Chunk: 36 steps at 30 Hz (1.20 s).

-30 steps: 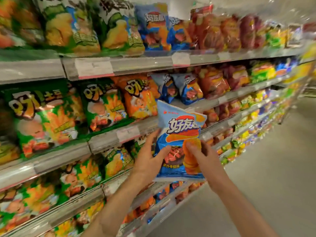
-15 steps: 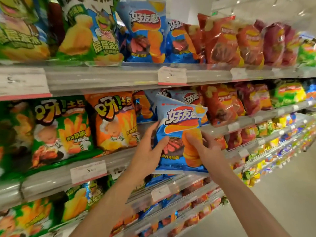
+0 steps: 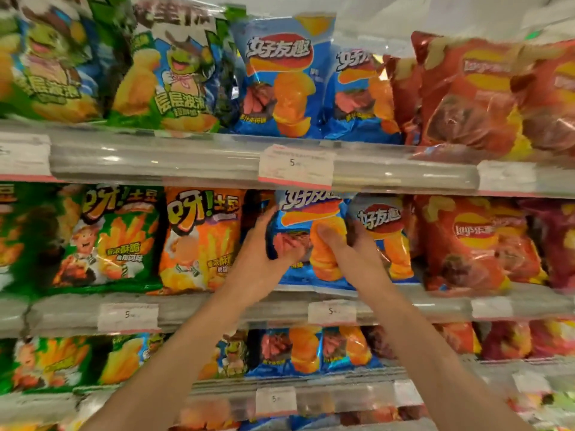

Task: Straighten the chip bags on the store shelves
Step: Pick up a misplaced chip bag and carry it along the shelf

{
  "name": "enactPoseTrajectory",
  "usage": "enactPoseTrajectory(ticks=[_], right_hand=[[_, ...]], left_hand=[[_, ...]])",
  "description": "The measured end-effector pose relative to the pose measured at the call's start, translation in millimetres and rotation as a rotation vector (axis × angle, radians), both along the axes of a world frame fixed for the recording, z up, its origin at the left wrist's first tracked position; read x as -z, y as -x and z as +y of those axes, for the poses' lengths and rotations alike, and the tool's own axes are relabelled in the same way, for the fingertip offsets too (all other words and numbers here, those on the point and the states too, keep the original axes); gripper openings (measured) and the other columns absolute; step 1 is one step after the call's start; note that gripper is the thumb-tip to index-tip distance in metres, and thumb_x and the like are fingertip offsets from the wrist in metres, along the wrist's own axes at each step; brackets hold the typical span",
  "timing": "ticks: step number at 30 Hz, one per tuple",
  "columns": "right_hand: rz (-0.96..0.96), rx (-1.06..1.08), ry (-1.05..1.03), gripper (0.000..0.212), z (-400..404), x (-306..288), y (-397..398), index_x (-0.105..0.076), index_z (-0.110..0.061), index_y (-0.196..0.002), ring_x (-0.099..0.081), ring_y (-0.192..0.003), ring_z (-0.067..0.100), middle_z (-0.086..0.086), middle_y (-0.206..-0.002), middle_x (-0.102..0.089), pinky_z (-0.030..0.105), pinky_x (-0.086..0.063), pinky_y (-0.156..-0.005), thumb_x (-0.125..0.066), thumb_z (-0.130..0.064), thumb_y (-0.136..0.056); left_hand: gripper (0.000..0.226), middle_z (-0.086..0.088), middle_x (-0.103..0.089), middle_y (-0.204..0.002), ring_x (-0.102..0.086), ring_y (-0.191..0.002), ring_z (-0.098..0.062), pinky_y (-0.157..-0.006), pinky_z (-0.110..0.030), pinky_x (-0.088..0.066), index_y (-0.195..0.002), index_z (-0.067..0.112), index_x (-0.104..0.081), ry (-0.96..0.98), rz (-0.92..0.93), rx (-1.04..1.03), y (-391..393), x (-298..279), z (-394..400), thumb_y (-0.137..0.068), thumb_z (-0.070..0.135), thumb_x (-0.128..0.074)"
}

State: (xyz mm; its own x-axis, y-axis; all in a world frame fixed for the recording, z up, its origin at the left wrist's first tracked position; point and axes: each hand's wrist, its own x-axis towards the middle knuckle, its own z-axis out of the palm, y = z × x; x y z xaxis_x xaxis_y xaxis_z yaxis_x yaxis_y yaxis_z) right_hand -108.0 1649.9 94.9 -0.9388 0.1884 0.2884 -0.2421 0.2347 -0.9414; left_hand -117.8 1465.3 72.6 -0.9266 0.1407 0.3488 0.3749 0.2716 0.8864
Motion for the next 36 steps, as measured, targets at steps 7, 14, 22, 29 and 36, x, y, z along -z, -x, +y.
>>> enactPoseTrajectory(ticks=[7,14,22,29,36], right_hand=[[0.229,0.094,-0.335,0.054,47,2,7,-0.046,-0.019,-0.140,-0.060,-0.110,0.014,-0.001,-0.124,-0.062,0.022,-0.049,-0.091,-0.069,-0.034,-0.093],[0.126,0.336,-0.881,0.074,95,39,22,-0.038,-0.017,-0.152,-0.022,-0.149,0.043,0.017,-0.162,-0.027,0.062,-0.027,-0.115,-0.051,-0.061,-0.094],[0.077,0.384,-0.871,0.075,95,41,27,-0.027,-0.019,-0.157,-0.006,-0.154,0.035,0.011,-0.167,-0.014,0.063,-0.036,-0.111,-0.051,-0.055,-0.095],[0.005,0.380,-0.943,0.087,88,48,33,-0.007,-0.026,-0.161,-0.004,-0.155,0.037,0.004,-0.170,0.000,0.060,-0.020,-0.119,-0.015,-0.074,-0.088],[0.270,0.401,-0.871,0.080,85,40,22,-0.038,-0.010,-0.152,-0.022,-0.151,0.038,0.017,-0.162,-0.028,0.056,-0.020,-0.121,-0.034,-0.064,-0.092]], left_hand=[[0.093,-0.003,-0.053,-0.137,-0.058,-0.123,-0.022,-0.104,-0.051,-0.047,-0.147,0.059,-0.019,0.018,-0.037,-0.094,35,33,10,-0.070,0.062,-0.072],[0.077,-0.011,-0.022,-0.159,-0.027,-0.145,-0.029,-0.118,-0.044,-0.028,-0.155,0.038,-0.018,0.409,0.241,-0.380,7,17,28,-0.091,0.049,-0.060],[0.066,-0.009,-0.002,-0.167,0.002,-0.154,-0.025,-0.121,-0.053,-0.012,-0.159,0.021,-0.013,1.007,0.575,-0.395,47,17,55,-0.102,0.052,-0.024],[0.068,-0.009,0.007,-0.166,0.011,-0.153,-0.027,-0.120,-0.060,0.000,-0.159,0.022,-0.007,1.060,0.484,-0.446,46,20,62,-0.100,0.056,-0.010],[0.066,-0.003,0.010,-0.167,0.010,-0.153,-0.023,-0.122,-0.043,-0.005,-0.158,0.031,-0.012,0.594,0.373,-0.363,26,24,40,-0.100,0.056,-0.030]])
